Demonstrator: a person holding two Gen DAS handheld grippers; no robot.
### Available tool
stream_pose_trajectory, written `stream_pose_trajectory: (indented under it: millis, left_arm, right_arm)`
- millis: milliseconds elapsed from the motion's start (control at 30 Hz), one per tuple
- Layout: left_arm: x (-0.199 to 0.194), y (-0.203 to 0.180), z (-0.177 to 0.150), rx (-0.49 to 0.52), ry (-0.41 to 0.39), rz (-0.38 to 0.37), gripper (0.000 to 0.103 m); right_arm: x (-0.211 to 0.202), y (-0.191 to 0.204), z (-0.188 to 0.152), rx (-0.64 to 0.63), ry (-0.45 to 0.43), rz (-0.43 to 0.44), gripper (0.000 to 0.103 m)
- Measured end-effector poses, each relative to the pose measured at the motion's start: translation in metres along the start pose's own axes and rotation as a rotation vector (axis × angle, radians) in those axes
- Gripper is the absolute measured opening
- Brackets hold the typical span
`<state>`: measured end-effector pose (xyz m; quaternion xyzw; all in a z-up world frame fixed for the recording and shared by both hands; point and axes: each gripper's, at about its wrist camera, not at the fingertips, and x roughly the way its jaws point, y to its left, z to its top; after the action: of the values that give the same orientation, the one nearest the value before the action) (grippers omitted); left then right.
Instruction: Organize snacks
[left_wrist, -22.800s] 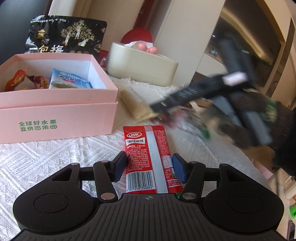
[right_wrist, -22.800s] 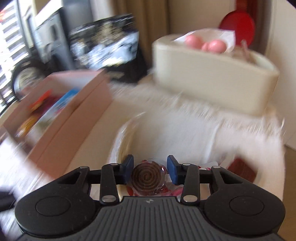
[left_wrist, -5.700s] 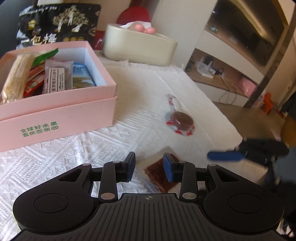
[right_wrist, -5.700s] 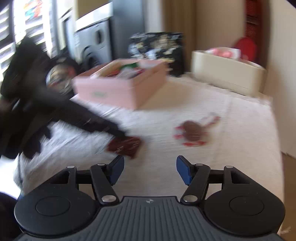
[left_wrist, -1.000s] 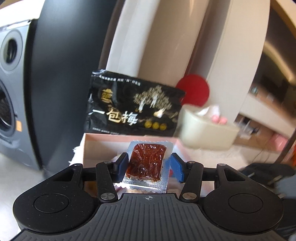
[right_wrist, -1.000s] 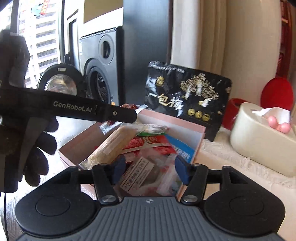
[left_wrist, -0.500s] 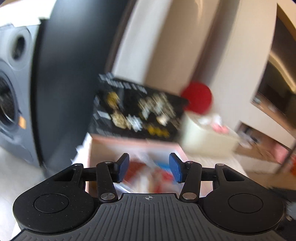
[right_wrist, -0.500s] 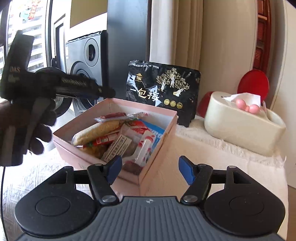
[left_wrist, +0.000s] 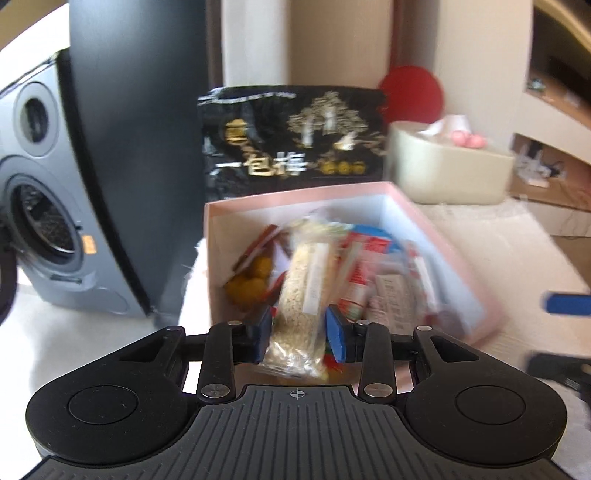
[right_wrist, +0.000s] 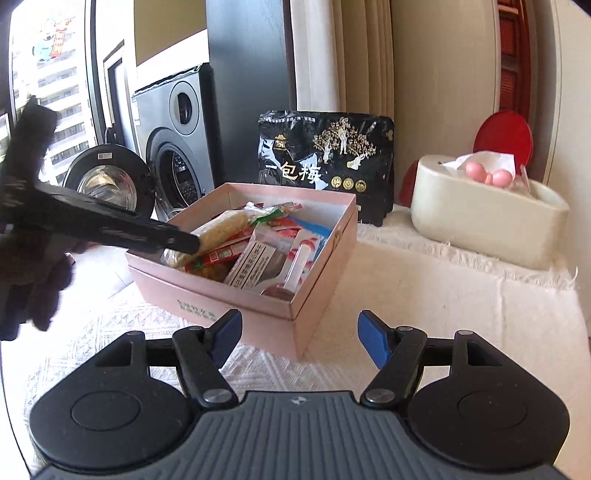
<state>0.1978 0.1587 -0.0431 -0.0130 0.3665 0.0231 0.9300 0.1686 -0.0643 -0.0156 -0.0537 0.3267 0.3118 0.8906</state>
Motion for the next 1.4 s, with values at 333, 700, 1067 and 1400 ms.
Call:
stream_pose_trajectory:
  millis: [333, 700, 1067, 1400]
  left_arm:
    - [-0.092, -0.032, -0.052, -0.068, -0.296, -0.019, 0.038]
    - [-0.165, -0.100, -0.137, -0.069, -0.295, 0.127, 0.020]
    - [-0.178, -0.106, -0.139, -0.087, -0.296, 0.109, 0.020]
    - [-0.178, -0.105, -0.140, -0.108, -0.278, 0.096, 0.019]
  right_arm:
    - [-0.033, -0.003, -0.026, 0.044, -0.077, -0.023, 0.074]
    - [-0.084, 0.046, -0.048, 0.079, -0.146, -0.048, 0.080]
    - [-0.092, 0.054, -0.060, 0.081, -0.128, -0.055, 0.080]
    - [-0.091, 0.054, -0.063, 0.092, -0.108, -0.047, 0.080]
